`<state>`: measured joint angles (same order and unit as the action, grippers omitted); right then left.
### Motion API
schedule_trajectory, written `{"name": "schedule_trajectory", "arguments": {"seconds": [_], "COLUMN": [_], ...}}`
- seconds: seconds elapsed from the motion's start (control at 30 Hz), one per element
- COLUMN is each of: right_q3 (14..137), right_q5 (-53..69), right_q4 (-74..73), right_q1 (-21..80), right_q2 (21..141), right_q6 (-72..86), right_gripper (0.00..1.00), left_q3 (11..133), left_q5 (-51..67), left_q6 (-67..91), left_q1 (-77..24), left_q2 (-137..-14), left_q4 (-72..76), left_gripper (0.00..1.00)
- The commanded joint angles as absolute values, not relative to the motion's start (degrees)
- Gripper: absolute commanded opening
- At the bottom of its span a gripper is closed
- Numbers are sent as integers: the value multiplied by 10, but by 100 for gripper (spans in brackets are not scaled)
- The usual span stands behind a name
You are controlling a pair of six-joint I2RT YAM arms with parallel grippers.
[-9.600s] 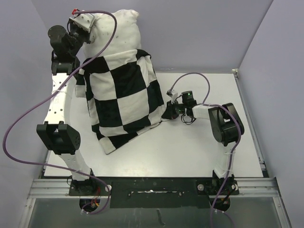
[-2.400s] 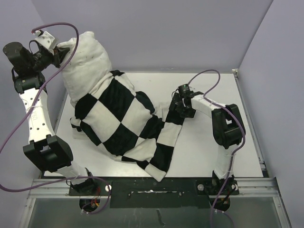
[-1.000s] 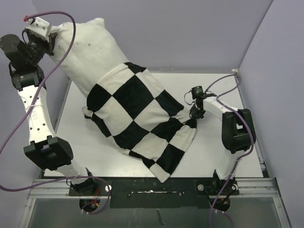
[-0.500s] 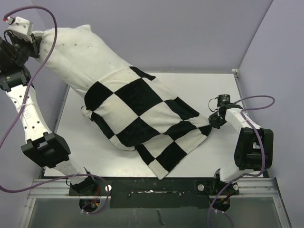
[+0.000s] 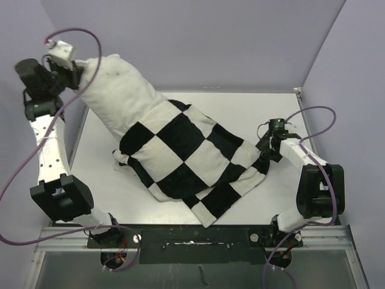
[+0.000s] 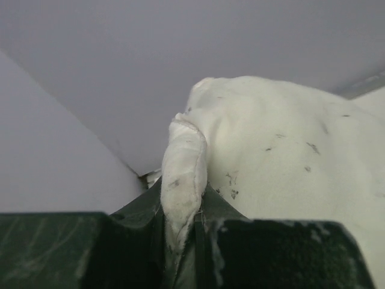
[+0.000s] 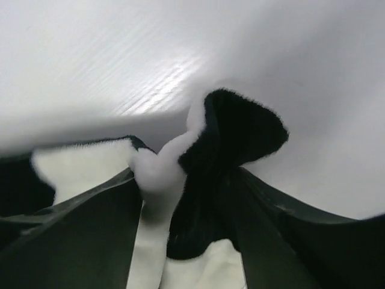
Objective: Remove the pillowcase from the pillow
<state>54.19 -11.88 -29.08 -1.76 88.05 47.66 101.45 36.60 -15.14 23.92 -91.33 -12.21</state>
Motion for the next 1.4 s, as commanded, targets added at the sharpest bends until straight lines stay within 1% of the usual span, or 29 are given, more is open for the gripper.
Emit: {"name": "schedule_trajectory", "arguments": {"seconds": [0.0,0.1,0.17,0.3,0.4,0.53,0.63,0.8,1.0,1.07,1.13,1.23,1.33,1.37], "right_q3": [548,530,518,457,429,426,439,465,498,498,490,470,442,433], "right_q5": [-229,-265,-295,-316,-330,-358,-348,-301,-265,-259,-253,-241,-232,-229], "right_q4": [-206,-193,-201,-196,-189,-183,-162,-96,-59,-58,-58,-75,-88,-92], "right_q1": [76,153,215,365,485,629,696,717,710,705,698,689,685,685], "right_q2": [833,782,748,670,647,690,768,872,950,963,967,964,958,955], "right_q6": [360,327,315,302,292,293,304,297,284,292,311,357,404,424], "right_gripper": [65,76,80,81,79,79,79,80,81,79,77,69,57,51], "left_q3": [951,946,959,1013,1060,1103,1109,1107,1109,1111,1114,1128,1163,1174], "left_q5": [304,265,230,161,143,141,138,143,152,153,153,153,153,154], "left_q6": [-248,-271,-292,-329,-338,-335,-337,-337,-340,-340,-342,-349,-351,-351], "left_q1": [127,84,74,76,84,85,84,86,86,86,87,90,95,98], "left_q2": [-807,-808,-823,-872,-906,-930,-937,-936,-931,-932,-934,-940,-954,-959], "left_q4": [-36,-44,-41,-21,-17,-27,-27,-33,-38,-38,-36,-33,-40,-44], "left_gripper": [0,0,0,0,0,0,0,0,0,0,0,0,0,0]}}
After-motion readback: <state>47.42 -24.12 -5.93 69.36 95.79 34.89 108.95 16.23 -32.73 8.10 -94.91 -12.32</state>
